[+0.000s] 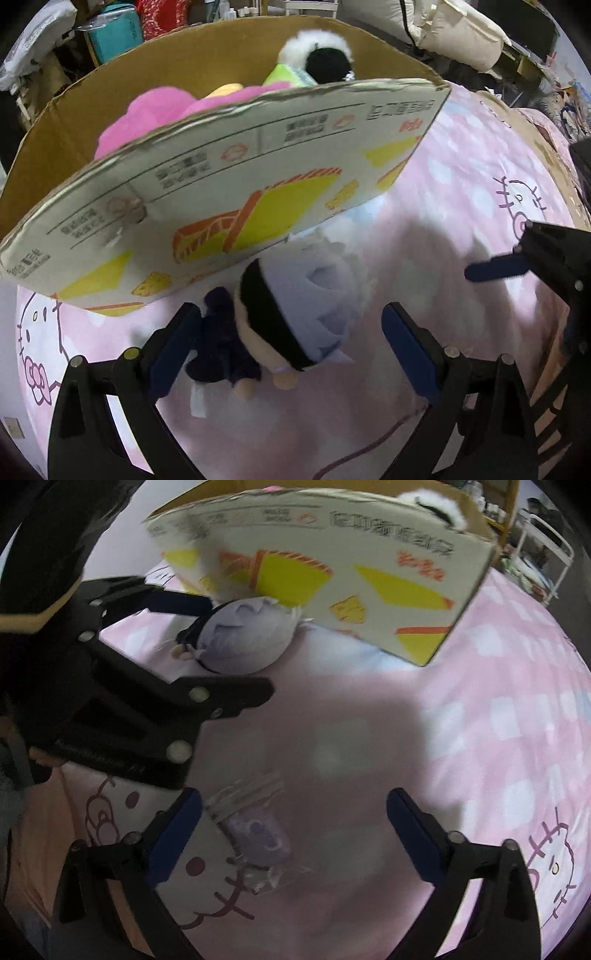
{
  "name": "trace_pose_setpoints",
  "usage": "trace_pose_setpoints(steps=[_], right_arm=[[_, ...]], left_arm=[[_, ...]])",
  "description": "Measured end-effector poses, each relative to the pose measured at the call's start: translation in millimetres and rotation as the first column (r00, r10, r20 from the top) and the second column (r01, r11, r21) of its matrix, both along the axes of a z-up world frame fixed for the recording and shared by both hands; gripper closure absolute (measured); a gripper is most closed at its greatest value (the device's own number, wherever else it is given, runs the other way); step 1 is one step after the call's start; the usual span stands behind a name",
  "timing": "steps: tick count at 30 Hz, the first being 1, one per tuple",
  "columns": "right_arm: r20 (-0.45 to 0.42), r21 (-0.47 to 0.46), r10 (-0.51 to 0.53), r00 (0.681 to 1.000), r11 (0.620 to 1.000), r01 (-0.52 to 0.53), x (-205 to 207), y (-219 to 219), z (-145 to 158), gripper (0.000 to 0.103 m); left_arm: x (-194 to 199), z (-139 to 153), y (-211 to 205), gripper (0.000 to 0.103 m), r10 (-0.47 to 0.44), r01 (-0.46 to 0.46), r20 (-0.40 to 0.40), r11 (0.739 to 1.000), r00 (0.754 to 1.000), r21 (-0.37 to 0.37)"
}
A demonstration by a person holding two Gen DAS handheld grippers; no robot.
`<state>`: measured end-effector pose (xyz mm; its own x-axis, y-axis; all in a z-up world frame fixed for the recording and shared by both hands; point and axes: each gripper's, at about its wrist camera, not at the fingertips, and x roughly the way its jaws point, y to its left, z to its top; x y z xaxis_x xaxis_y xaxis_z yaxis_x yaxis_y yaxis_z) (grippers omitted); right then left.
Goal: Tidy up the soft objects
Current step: 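Grasp the white-haired doll with the left gripper while the right grasps the clear bag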
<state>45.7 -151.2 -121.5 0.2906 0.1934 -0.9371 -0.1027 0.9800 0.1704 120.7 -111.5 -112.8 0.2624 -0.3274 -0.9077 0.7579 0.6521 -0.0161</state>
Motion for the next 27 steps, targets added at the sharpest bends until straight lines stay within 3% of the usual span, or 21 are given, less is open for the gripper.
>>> trace_pose_setpoints(steps=[4,7,10,12,18,21,27], right_arm=[[-0.029,0.013,0.038,0.999,0.999,-0.038,-2,10,-5,0.004],[-0.089,0.04,0.081,0.993,0.996,-0.078,-1,19,-17,0.004],[-0.109,-0.011,0.104,0.989,0.994,-0.106,-2,33,-22,0.004],[-0.109,-0.004,0.097,0.989,0.995,-0.098,-1,33,-21,0.007],[-0.109,-0.033,0.035,0.993,0.999,-0.039,-1,11,-16,0.039],[-0.116,0.0,0.012,0.993,1.0,-0.012,1,4,-16,0.043],[-0.125,-0.061,0.023,0.992,0.998,-0.031,1,3,-14,0.044]], left_arm=[[2,-2,2,0.024,0.026,-0.028,0.046,0.999,0.999,0.032],[3,0,8,0.028,0.035,-0.036,0.047,0.999,0.998,0.012],[1,4,11,0.036,0.034,-0.034,0.051,0.999,0.998,0.001],[0,6,13,0.038,0.035,-0.035,0.052,0.999,0.998,-0.002],[1,9,27,0.04,0.087,-0.087,0.012,0.996,0.996,-0.026],[2,10,37,0.041,0.109,-0.108,0.007,0.994,0.994,-0.034],[-3,20,51,0.041,0.157,-0.156,0.024,0.987,0.987,-0.032]])
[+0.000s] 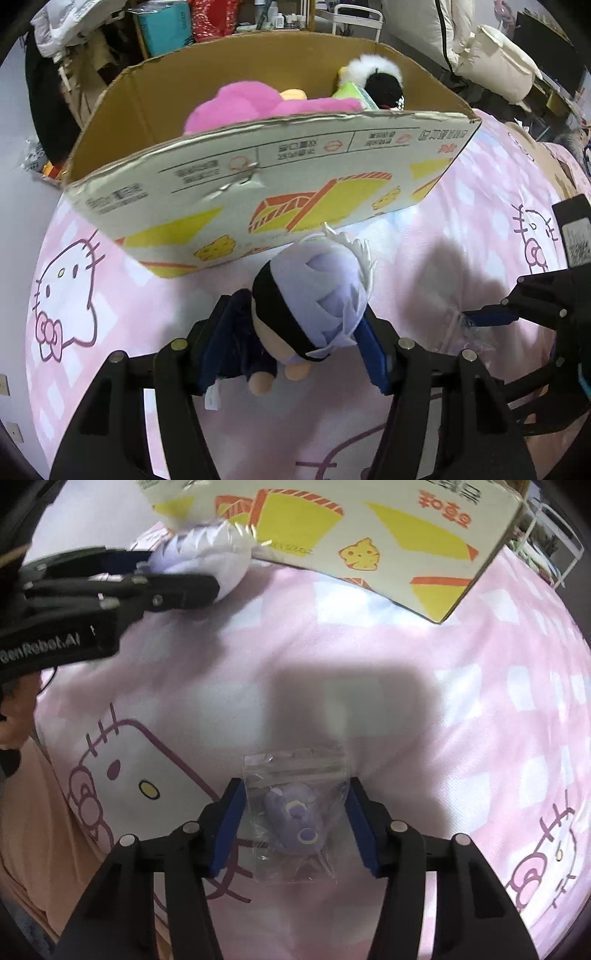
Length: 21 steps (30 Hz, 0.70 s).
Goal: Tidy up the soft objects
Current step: 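Grasp the white-haired doll with the left gripper while the right grasps the clear bag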
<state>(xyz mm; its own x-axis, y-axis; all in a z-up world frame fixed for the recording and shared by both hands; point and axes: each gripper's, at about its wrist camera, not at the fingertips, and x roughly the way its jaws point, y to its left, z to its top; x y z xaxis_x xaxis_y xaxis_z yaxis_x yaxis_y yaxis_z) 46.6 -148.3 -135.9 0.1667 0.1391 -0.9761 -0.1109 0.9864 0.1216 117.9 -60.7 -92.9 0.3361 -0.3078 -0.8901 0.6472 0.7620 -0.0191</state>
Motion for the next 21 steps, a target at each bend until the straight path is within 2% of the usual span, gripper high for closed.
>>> trace_pose_setpoints(steps=[4,7,11,16,21], right_arm=[[-0.021,-0.046,0.036,0.999,0.998,-0.037,-7,15,-1,0.04],[-0.02,-0.046,0.038,0.999,0.998,-0.039,-7,16,1,0.047],[-0.008,-0.026,0.012,1.0,1.0,-0.012,-5,7,4,0.048],[0.089,-0.053,0.032,0.996,0.998,-0.027,-14,5,23,0.048],[0.218,-0.091,0.023,0.976,0.996,-0.003,-25,2,52,0.049]], left_arm=[[-8,10,17,0.041,0.028,-0.028,0.003,0.999,1.0,-0.03],[-16,21,25,0.041,0.063,-0.062,0.035,0.997,0.997,-0.041],[-23,41,41,0.041,0.117,-0.108,0.087,0.99,0.989,-0.093],[-32,62,42,0.041,0.162,-0.14,0.185,0.982,0.969,-0.124],[-41,83,58,0.041,0.226,-0.184,0.247,0.966,0.942,-0.182]])
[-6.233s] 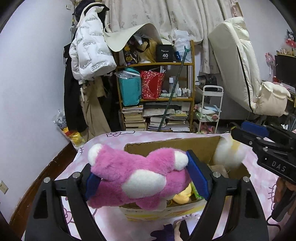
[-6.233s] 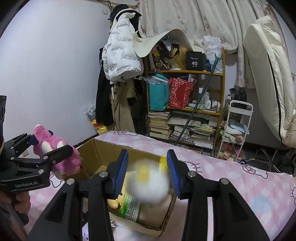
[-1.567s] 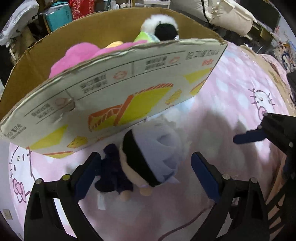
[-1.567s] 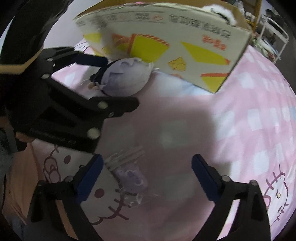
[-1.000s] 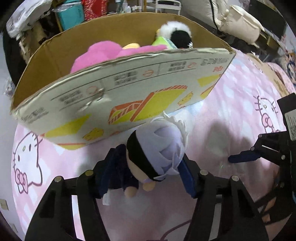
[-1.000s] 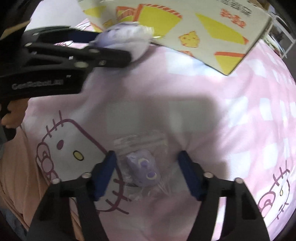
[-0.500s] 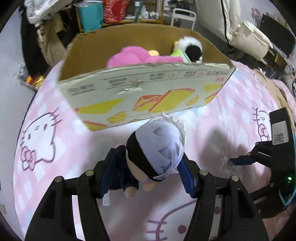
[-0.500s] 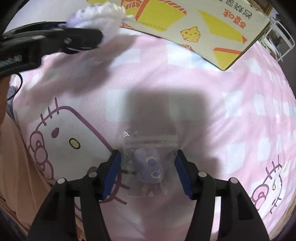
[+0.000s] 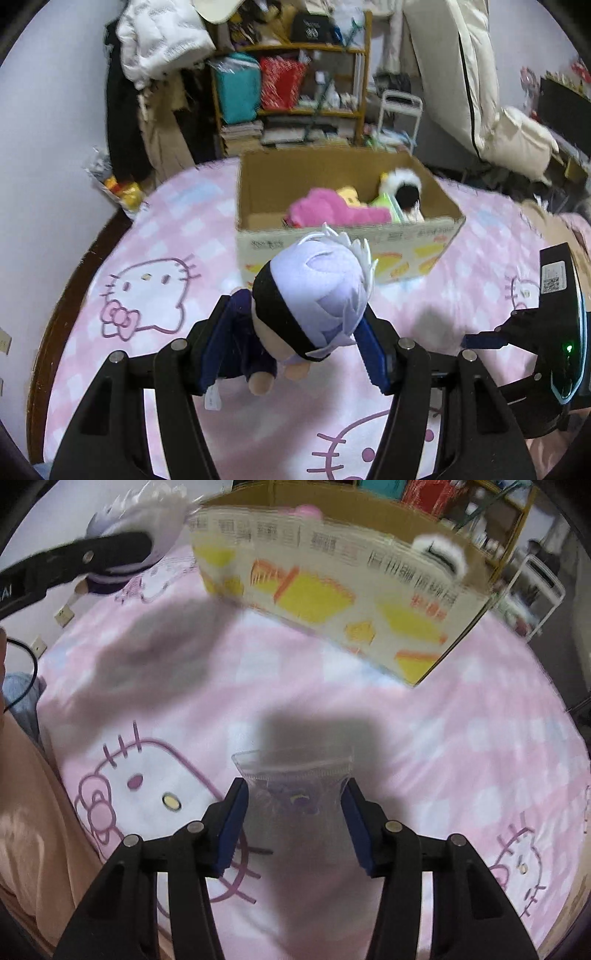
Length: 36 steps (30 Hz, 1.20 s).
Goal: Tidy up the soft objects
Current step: 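Grasp the white-haired doll with the left gripper while the right grasps the clear bag, then lift the doll and clear bag up over the box with both grippers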
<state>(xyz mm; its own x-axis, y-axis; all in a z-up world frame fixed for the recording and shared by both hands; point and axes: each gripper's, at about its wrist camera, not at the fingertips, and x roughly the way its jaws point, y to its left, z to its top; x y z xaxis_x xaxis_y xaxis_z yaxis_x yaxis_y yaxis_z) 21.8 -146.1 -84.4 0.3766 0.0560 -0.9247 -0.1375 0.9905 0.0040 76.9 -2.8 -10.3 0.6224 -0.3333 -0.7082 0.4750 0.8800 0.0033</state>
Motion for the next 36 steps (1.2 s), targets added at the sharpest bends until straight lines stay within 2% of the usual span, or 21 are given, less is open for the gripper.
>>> trace_pose_setpoints(steps=[1,2,3,5,7,12,14,15,16,18,25,26,29,31,36], right_arm=[[0.029,-0.004,-0.011,1.0,1.0,0.011,-1,-3,7,0.062],[0.053,-0.003,-0.02,0.998,1.0,0.02,1,-8,11,0.088],[0.086,0.005,-0.034,0.996,0.999,0.034,6,-5,23,0.09],[0.125,0.022,-0.054,0.991,0.998,0.051,4,-10,29,0.09],[0.13,0.082,-0.07,0.989,0.995,0.06,4,-16,24,0.091],[0.055,0.149,-0.106,0.993,0.984,0.096,14,-20,3,0.091],[0.03,0.17,-0.109,0.994,0.98,0.103,19,-19,-5,0.084],[0.014,0.176,-0.11,0.994,0.979,0.106,20,-20,-7,0.073],[0.009,0.18,-0.113,0.994,0.978,0.11,21,-20,-9,0.058],[-0.006,0.203,-0.118,0.993,0.972,0.117,25,-18,-16,0.045],[-0.09,0.22,-0.117,0.989,0.966,0.134,39,-4,-45,0.044],[-0.094,0.198,-0.11,0.989,0.972,0.127,40,1,-49,0.044],[-0.086,0.153,-0.103,0.991,0.982,0.115,40,9,-53,0.043],[-0.066,0.13,-0.103,0.992,0.985,0.111,38,11,-53,0.053],[-0.027,0.164,-0.14,0.99,0.976,0.142,33,1,-49,0.056]], left_arm=[[-3,4,2,0.041,0.011,-0.011,0.023,1.0,1.0,-0.002],[-6,8,4,0.041,0.016,-0.016,0.039,1.0,0.999,-0.005],[-9,12,5,0.041,0.019,-0.019,0.057,1.0,0.998,-0.008],[-17,19,7,0.04,0.021,-0.02,0.091,1.0,0.996,-0.011],[-22,24,6,0.04,0.024,-0.023,0.116,1.0,0.993,-0.01],[-27,26,5,0.04,0.027,-0.027,0.116,1.0,0.993,-0.005],[-29,27,4,0.04,0.029,-0.03,0.124,1.0,0.992,0.003],[-30,27,4,0.04,0.032,-0.033,0.127,0.999,0.991,0.005],[-31,27,5,0.04,0.036,-0.037,0.129,0.999,0.991,0.004],[-31,27,6,0.04,0.042,-0.042,0.127,0.999,0.991,-0.003],[-28,27,8,0.04,0.057,-0.056,0.124,0.998,0.991,-0.013],[-28,26,8,0.04,0.058,-0.057,0.124,0.998,0.991,-0.015],[-28,26,7,0.04,0.057,-0.056,0.124,0.998,0.991,-0.014],[-28,26,7,0.04,0.057,-0.055,0.122,0.998,0.991,-0.016],[-29,27,7,0.04,0.052,-0.049,0.128,0.998,0.99,-0.026]])
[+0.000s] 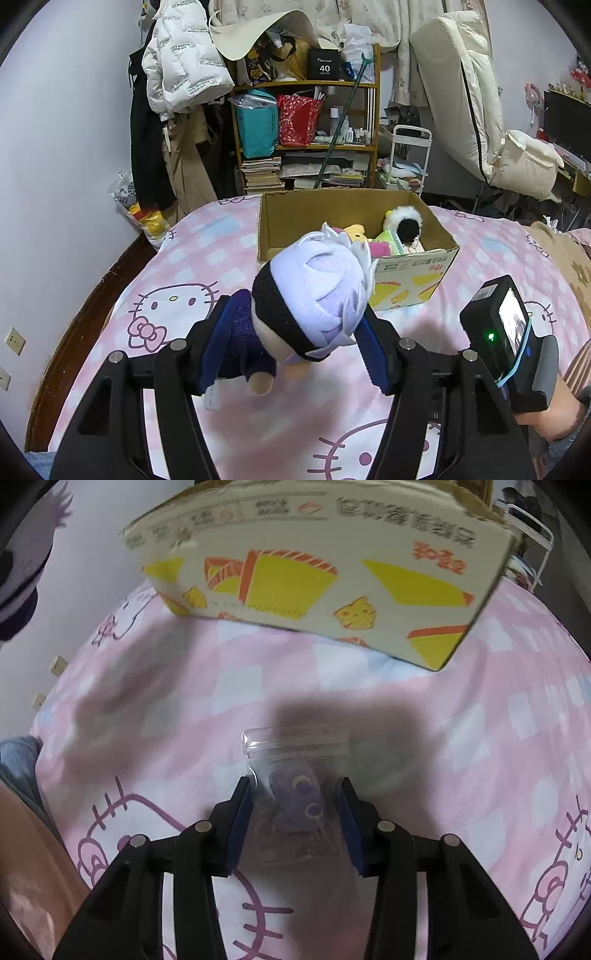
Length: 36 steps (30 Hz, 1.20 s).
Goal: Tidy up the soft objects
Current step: 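Lift the doll and clear bag up over the box with both grippers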
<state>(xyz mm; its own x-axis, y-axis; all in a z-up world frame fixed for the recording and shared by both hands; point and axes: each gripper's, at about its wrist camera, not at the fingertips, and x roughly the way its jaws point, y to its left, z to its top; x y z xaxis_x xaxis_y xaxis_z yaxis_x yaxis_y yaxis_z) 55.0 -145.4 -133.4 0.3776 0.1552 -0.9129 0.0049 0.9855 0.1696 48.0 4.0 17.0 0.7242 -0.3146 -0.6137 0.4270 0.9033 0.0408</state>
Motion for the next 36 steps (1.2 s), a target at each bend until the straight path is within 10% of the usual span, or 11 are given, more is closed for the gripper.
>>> trace_pose_setpoints(steps=[8,20,36], right_arm=[[0.157,0.012,-0.076,0.985,0.997,0.075,-16,-20,36,0.056],[0.519,-0.043,-0.102,0.849,0.988,0.145,-37,-23,110,0.056],[0.675,-0.056,-0.106,0.73,0.98,0.194,-14,-60,181,0.055]], left_arm=[[-3,6,3,0.04,0.004,-0.003,0.027,1.0,1.0,-0.024],[-16,24,1,0.04,0.006,-0.001,0.144,1.0,0.99,-0.03],[6,90,-6,0.04,0.041,-0.003,0.285,0.992,0.958,-0.13]])
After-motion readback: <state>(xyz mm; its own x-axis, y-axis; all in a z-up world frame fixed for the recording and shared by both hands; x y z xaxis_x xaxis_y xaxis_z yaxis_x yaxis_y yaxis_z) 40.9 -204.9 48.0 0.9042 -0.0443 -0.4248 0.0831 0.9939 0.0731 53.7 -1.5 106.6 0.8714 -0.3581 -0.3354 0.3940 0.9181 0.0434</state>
